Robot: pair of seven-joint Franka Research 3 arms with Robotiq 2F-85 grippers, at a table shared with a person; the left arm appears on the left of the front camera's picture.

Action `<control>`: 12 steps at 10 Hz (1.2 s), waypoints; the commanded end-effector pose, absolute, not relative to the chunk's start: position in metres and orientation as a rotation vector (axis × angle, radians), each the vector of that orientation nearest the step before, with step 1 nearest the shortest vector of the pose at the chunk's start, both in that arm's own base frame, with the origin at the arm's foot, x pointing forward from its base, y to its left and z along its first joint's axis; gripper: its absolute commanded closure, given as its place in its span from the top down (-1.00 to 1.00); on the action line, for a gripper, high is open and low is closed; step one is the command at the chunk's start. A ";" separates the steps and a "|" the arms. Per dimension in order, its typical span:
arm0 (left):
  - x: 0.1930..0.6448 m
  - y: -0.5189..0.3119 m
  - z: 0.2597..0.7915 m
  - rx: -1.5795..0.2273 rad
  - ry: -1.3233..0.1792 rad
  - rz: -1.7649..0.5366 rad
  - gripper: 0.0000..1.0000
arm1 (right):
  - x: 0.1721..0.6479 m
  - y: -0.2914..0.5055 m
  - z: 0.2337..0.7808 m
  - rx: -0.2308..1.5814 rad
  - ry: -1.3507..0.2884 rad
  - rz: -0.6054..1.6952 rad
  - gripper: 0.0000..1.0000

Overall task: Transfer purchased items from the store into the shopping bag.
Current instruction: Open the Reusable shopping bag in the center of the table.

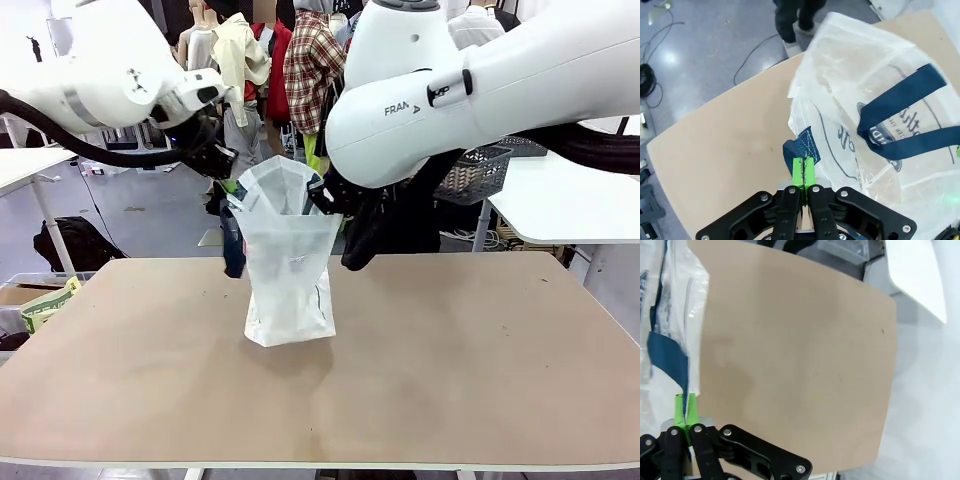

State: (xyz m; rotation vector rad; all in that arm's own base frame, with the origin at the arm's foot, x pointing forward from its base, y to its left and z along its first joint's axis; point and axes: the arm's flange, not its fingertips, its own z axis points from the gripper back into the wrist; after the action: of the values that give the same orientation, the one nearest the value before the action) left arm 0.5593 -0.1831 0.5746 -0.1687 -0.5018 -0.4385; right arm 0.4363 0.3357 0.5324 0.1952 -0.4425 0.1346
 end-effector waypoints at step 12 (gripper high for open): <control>0.540 -0.154 0.545 -0.228 -0.343 -0.419 -1.00 | 0.431 0.369 0.507 0.130 -0.333 0.198 -1.00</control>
State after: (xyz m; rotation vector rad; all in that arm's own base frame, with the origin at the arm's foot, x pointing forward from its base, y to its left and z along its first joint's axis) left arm 0.5405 -0.1552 0.5431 -0.2283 -0.3375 -0.4204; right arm 0.4413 0.3782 0.5108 0.1065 -0.3208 0.2168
